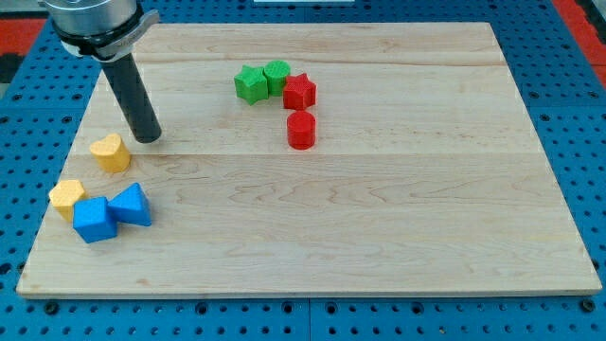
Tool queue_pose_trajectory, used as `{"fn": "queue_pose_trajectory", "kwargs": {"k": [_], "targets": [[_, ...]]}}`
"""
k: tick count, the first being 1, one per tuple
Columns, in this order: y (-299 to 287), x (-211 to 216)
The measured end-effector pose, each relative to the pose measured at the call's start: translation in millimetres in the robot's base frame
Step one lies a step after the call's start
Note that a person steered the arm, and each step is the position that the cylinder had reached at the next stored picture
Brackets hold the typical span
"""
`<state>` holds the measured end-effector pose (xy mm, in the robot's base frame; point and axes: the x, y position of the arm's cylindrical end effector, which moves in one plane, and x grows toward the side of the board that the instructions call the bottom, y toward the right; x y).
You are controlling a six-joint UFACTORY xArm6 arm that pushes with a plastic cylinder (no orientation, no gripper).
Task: Put the yellow heart into the yellow hexagon
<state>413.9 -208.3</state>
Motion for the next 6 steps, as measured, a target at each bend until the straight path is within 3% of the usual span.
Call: {"fn": "queue_pose_trajectory", "kwargs": {"k": [2,4,5,6], "targets": [[-21.5,5.0],[-37.9,62.4],[-38.4,40.0],[-93.6,39.9]]}}
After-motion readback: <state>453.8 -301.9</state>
